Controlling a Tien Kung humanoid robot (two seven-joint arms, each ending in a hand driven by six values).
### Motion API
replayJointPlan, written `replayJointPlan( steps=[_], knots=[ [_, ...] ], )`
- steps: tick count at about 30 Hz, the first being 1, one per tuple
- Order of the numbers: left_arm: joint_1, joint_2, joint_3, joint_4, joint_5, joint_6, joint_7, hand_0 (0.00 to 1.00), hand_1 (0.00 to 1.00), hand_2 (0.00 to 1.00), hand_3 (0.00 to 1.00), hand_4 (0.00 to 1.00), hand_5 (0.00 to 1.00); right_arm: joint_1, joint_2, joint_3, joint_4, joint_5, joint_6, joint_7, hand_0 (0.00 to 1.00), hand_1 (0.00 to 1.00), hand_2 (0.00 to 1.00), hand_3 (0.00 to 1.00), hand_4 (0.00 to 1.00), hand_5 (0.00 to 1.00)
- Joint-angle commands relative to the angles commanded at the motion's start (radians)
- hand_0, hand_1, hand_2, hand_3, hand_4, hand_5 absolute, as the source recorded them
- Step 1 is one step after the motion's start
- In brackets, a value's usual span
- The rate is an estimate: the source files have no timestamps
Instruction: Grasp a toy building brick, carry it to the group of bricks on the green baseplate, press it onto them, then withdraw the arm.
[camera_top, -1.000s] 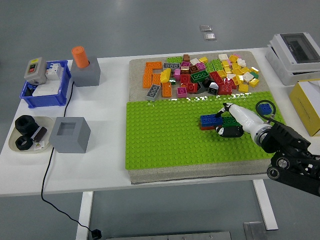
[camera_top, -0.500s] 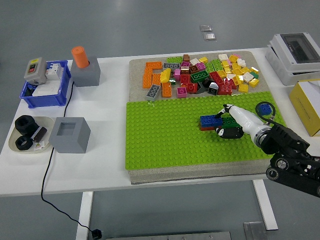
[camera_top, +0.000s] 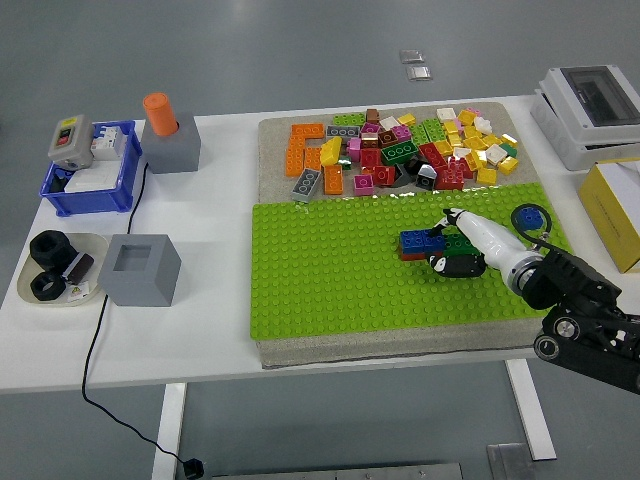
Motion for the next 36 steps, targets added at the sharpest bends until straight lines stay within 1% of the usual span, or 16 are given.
replayJointPlan(
  steps=[9,10,13,15,16,18,21,22,27,28,31,33,34,36],
  knots=[
    [0.000,0.002,-0.004,0.000,0.002,-0.001,0.003,0.851,0.898,0.857,0.626,0.935,0.426,0.004,-0.029,0.056,0.031,0.021,0.029,-0.017,0.998,0.998,0.993,0.676,0.626,0.287],
    [0.000,0.002,-0.005,0.000,0.003,0.000,0.004,0.850,0.898,0.857,0.626,0.935,0.426,0.003,-0.035,0.067,0.037,0.025,0.030,-0.018,0.998,0.998,0.990,0.684,0.665,0.245],
    [-0.001,0.002,-0.006,0.000,0.004,0.000,0.004,0.850,0.898,0.857,0.626,0.935,0.426,-0.001,-0.053,0.105,0.036,0.014,0.017,-0.018,0.998,0.998,0.990,0.684,0.665,0.245],
    [-0.001,0.002,-0.006,0.000,0.004,0.001,0.004,0.850,0.898,0.857,0.626,0.935,0.426,-0.004,-0.069,0.139,0.018,-0.009,0.001,-0.017,0.998,0.998,0.990,0.684,0.665,0.245],
    [-0.001,0.003,-0.006,0.000,0.004,0.001,0.005,0.850,0.897,0.857,0.626,0.935,0.429,-0.005,-0.078,0.154,0.007,-0.022,-0.005,-0.017,0.998,0.996,0.984,0.752,0.766,0.161],
    [-0.001,0.003,-0.007,0.000,0.003,0.001,0.005,0.850,0.897,0.857,0.626,0.935,0.429,-0.004,-0.102,0.178,-0.024,-0.044,-0.016,-0.013,0.998,0.996,0.984,0.752,0.766,0.161],
    [0.000,0.004,-0.009,-0.001,0.005,0.003,0.009,0.850,0.897,0.857,0.626,0.935,0.429,0.000,-0.130,0.188,-0.063,-0.068,-0.022,-0.009,0.998,0.996,0.984,0.752,0.766,0.161],
    [-0.001,0.004,-0.011,-0.002,0.006,0.005,0.011,0.849,0.896,0.857,0.633,0.934,0.429,0.000,-0.141,0.188,-0.083,-0.080,-0.026,-0.007,0.998,0.937,0.924,0.868,0.793,0.134],
    [-0.001,0.005,-0.014,-0.004,0.007,0.010,0.019,0.849,0.896,0.857,0.633,0.934,0.429,-0.014,-0.172,0.185,-0.138,-0.115,-0.044,0.016,0.998,0.937,0.924,0.868,0.793,0.134],
    [-0.002,0.005,-0.015,-0.004,0.008,0.012,0.021,0.847,0.892,0.855,0.651,0.935,0.435,-0.019,-0.179,0.182,-0.145,-0.116,-0.049,0.025,0.998,0.860,0.829,0.876,0.839,0.142],
    [-0.002,0.004,-0.016,-0.005,0.011,0.018,0.027,0.847,0.892,0.855,0.651,0.935,0.435,-0.030,-0.194,0.163,-0.160,-0.109,-0.064,0.051,0.998,0.860,0.829,0.876,0.839,0.142],
    [-0.003,0.004,-0.017,-0.005,0.014,0.021,0.030,0.847,0.892,0.855,0.651,0.935,0.435,-0.031,-0.201,0.134,-0.171,-0.098,-0.076,0.077,0.998,0.860,0.829,0.876,0.839,0.142],
    [-0.004,0.004,-0.017,-0.005,0.015,0.021,0.031,0.848,0.890,0.853,0.653,0.925,0.433,-0.030,-0.203,0.120,-0.176,-0.093,-0.079,0.087,0.983,0.797,0.764,0.851,0.878,0.156],
    [-0.005,0.004,-0.018,-0.005,0.017,0.022,0.032,0.848,0.890,0.853,0.653,0.925,0.433,-0.027,-0.206,0.094,-0.185,-0.085,-0.082,0.101,0.983,0.797,0.764,0.851,0.878,0.156]
  ],
)
